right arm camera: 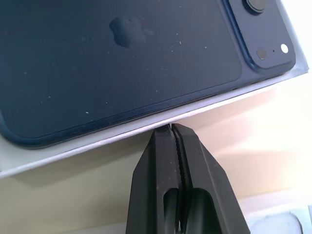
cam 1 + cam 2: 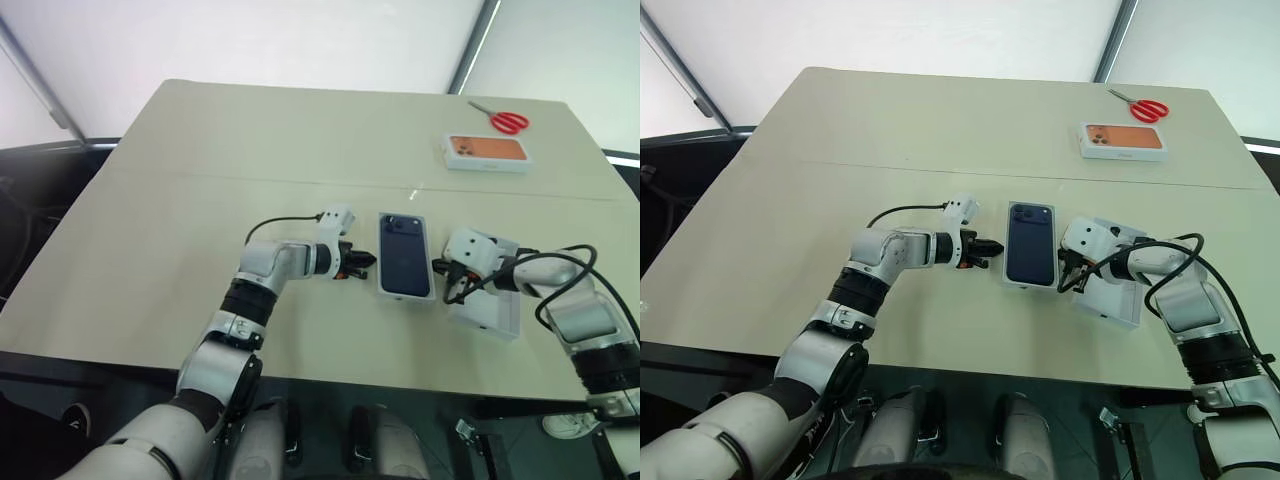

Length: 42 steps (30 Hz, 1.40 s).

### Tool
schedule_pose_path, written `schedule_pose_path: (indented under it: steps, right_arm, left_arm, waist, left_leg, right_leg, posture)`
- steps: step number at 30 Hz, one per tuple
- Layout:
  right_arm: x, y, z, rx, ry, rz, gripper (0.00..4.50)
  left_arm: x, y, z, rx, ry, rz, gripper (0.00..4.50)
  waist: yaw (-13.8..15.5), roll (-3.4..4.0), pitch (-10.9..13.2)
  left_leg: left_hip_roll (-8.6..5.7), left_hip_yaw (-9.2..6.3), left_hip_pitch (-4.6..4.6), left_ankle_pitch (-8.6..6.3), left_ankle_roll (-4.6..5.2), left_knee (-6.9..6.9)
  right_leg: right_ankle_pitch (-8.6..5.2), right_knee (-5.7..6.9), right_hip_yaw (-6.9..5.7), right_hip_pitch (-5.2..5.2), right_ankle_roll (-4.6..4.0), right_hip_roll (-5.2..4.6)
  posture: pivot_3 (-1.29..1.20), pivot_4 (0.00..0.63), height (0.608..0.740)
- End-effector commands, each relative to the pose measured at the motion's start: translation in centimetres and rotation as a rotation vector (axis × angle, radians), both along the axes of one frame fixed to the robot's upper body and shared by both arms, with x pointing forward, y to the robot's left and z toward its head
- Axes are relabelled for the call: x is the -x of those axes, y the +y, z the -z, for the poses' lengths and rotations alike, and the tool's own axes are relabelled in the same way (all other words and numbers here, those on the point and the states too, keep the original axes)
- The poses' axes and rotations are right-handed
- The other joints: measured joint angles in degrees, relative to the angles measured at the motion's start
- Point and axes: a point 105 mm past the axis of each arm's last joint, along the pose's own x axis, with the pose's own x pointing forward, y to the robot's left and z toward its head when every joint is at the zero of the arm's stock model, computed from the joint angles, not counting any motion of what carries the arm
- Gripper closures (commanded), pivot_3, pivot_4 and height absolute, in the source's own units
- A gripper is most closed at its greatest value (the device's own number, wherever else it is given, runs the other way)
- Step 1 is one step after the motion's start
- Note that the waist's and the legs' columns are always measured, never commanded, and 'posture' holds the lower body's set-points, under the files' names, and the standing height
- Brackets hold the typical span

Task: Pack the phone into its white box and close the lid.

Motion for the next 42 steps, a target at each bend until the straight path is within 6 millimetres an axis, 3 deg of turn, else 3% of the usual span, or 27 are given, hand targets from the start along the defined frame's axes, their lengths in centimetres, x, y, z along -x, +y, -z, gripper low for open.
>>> schedule_pose_path:
  steps: [1,10,18,24,28,31,34,38,40,42]
  right_arm:
    - [0.5,-0.1,0.0,0.009,0.007,-0.016,4.45]
    - [-0.1,0.3,-0.3,0.002,-0.012,-0.033,4.45]
    - [1.0,-0.9,-0.2,-0.005,0.056,-0.032,4.45]
    - [1.6,-3.1,-0.2,0.035,0.067,0.007,4.45]
    - [1.3,-3.8,-0.6,0.051,0.052,0.016,4.45]
    - [1.1,-4.8,-0.5,0.105,0.062,0.035,4.45]
    - [0.5,-4.6,-1.6,0.025,0.054,0.072,4.45]
    - [0.1,-2.8,-3.6,-0.17,0.089,0.125,3.17]
    - [0.3,-2.2,-4.6,-0.224,0.115,0.152,1.98]
    - [0.5,-2.3,-5.4,-0.251,0.145,0.206,1.13]
  left_arm:
    - [0.3,-1.5,-0.5,0.003,-0.028,0.057,4.5]
    - [0.7,-0.6,-1.1,0.018,-0.049,0.078,4.5]
    - [-0.5,4.0,-1.9,0.027,-0.095,-0.022,4.5]
    - [-1.3,6.5,-3.1,0.029,-0.191,-0.119,4.5]
    - [-1.4,7.5,-4.5,0.056,-0.253,-0.144,4.5]
    - [-1.2,8.9,-4.4,0.009,-0.279,-0.146,4.5]
    - [-1.3,10.7,-4.5,-0.016,-0.305,-0.17,4.5]
    - [-0.3,12.6,-6.5,0.046,-0.423,-0.132,3.19]
    - [0.2,13.4,-7.5,0.039,-0.566,-0.102,2.11]
    - [0.8,14.2,-7.5,0.01,-0.653,-0.064,1.18]
  waist:
    - [0.0,0.0,0.0]
    - [-0.3,0.0,0.0]
    - [-0.6,0.01,0.0]
    - [-0.1,0.01,0.0]
    - [-0.2,0.0,0.0]
    - [-0.3,0.02,0.0]
    - [-0.6,0.02,0.0]
    - [-1.3,0.07,0.0]
    - [-1.7,0.08,0.0]
    - [-1.9,0.14,0.0]
  left_leg:
    - [0.0,0.0,0.0,0.0,0.0,0.0]
    - [0.03,0.0,0.0,0.0,0.01,0.0]
    - [0.07,0.0,0.0,0.01,0.0,-0.02]
    - [0.05,0.01,0.0,0.0,0.01,0.01]
    - [0.04,0.0,-0.01,0.0,0.0,0.01]
    - [0.06,0.01,0.0,0.0,0.0,0.0]
    - [0.07,0.01,0.02,0.02,-0.02,0.0]
    - [0.09,0.0,-0.01,0.02,-0.03,-0.01]
    - [0.09,-0.01,-0.03,0.01,-0.04,-0.02]
    - [0.09,0.0,-0.03,0.01,-0.04,-0.03]
  right_leg:
    - [0.0,0.0,0.0,0.0,0.0,0.0]
    - [0.0,0.0,0.0,-0.03,0.0,0.01]
    - [0.0,0.03,0.0,-0.06,0.0,0.05]
    - [0.0,0.02,0.0,-0.03,0.0,0.02]
    - [0.0,0.01,0.0,-0.02,0.0,-0.01]
    - [0.0,0.02,0.01,-0.03,0.0,0.02]
    - [0.0,0.04,0.01,-0.04,-0.01,0.04]
    - [0.0,0.04,0.01,-0.07,-0.02,0.03]
    - [0.0,0.03,0.01,-0.1,-0.02,0.01]
    - [0.01,0.03,0.01,-0.12,-0.04,-0.01]
  posture:
    - [0.0,0.15,0.738]
    - [0.0,0.15,0.738]
    - [0.0,0.15,0.738]
    - [0.0,0.15,0.738]
    - [0.0,0.15,0.738]
    - [0.0,0.15,0.738]
    - [0.0,0.15,0.738]
    - [0.0,0.15,0.738]
    - [0.0,0.15,0.738]
    - [0.0,0.15,0.738]
